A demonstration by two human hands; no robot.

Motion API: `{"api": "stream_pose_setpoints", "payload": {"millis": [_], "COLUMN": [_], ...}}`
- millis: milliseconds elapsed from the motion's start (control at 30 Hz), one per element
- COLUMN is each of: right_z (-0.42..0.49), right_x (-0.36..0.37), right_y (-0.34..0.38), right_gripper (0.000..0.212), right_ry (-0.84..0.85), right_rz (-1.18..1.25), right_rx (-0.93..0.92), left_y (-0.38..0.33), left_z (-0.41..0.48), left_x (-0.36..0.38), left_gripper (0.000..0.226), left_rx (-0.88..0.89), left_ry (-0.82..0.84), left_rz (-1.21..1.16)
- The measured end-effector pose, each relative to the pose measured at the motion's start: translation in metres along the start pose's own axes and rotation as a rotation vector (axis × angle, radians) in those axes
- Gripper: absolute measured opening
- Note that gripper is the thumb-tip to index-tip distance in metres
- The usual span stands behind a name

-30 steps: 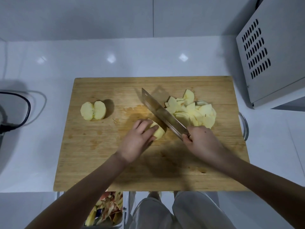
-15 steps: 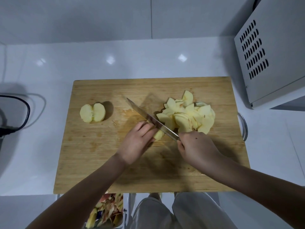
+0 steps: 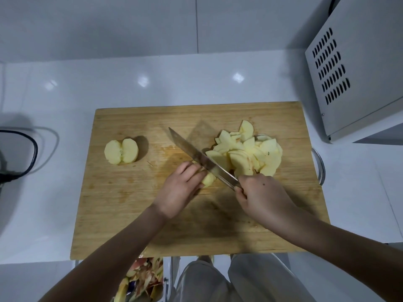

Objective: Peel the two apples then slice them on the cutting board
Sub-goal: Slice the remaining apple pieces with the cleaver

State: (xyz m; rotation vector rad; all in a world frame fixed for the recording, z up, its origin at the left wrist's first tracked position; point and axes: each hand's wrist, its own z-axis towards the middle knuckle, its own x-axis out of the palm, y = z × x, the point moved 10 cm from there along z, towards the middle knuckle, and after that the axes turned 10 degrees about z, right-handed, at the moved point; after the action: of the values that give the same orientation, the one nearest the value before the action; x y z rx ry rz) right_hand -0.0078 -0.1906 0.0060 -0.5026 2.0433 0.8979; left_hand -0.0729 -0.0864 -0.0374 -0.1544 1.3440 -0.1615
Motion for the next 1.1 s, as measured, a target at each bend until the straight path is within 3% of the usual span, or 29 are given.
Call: {"api": "stream_pose_setpoints", "payload": {"millis": [333, 667, 1100], "right_z": [0.026, 0.008, -0.001], "right_x": [0.026, 0.008, -0.002], "right_y": [-0.003, 0.000, 0.010], "right_gripper": [0.012, 0.015, 0.016], "right_ry": [0.053, -0.016, 0.021], "right_rz": [0.011, -0.003, -0.049], "right_rx": [0.085, 0.014, 0.015], "left_y": [-0.005, -0.001, -0.003], "left_z": [0.001, 0.000, 0.001], "left_x": [-0.006, -0.002, -0.005], "left_gripper": [0.035, 0.033, 0.036], "left_rx": [0.020, 0.021, 0.047], "left_ry": [-0.032, -0.022, -0.039], "left_rz": [0.045, 0.008, 0.031]}}
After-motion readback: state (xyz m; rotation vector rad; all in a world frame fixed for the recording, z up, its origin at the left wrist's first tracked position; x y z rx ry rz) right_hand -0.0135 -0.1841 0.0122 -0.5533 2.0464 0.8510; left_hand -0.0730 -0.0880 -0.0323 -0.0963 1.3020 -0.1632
